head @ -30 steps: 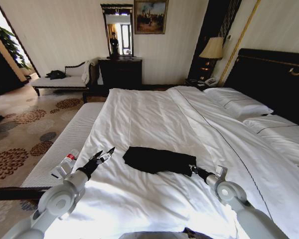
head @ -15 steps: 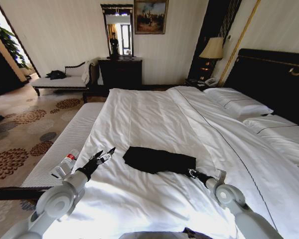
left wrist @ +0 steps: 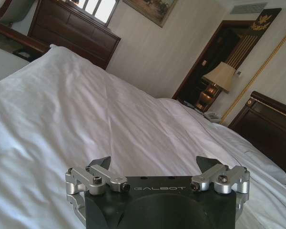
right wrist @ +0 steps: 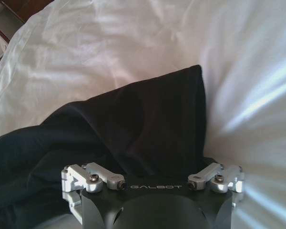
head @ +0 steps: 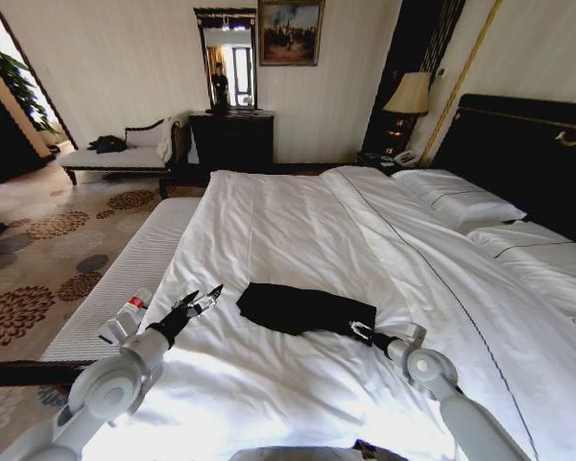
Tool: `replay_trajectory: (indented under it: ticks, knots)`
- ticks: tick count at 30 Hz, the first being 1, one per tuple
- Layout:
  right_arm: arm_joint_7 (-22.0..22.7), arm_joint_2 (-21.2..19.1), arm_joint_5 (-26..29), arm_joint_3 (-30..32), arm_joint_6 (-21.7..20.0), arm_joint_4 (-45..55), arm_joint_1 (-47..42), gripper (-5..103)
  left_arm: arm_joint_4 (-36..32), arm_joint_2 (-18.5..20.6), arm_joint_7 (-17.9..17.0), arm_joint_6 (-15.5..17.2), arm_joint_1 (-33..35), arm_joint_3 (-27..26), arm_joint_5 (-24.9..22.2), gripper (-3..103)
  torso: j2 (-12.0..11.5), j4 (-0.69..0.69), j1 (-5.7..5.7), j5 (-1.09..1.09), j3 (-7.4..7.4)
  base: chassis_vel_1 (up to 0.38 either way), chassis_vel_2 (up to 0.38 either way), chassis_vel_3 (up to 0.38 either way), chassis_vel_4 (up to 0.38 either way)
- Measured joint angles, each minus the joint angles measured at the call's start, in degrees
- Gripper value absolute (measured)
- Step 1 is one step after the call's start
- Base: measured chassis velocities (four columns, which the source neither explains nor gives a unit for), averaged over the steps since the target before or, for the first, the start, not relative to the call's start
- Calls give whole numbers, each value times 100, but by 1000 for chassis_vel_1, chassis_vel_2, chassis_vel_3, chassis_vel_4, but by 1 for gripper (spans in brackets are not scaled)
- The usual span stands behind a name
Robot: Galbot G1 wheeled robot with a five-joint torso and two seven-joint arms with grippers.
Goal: Fold the clothes on the bed.
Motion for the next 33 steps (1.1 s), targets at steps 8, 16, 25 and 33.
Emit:
replay_trajectory:
  ticks: [8,16,25,33]
  knots:
    - [56,-2,194,-56,-21,-71,166,77,-41,28,-33,14,3,-20,-27,100,0,0,0,2,1,0,0,0,0]
    - [53,-9,217,-41,-22,-51,161,44,-89,27,-60,19,25,-44,-33,100,0,1,0,2,1,0,0,0,0]
    - [37,-7,214,-37,-11,-15,162,18,-135,-14,-61,22,114,-154,-37,100,-1,2,0,3,1,0,0,0,0]
    - [33,-82,7,10,87,225,123,8,-151,-74,-46,22,144,-202,-28,100,-1,2,0,2,1,0,0,0,0]
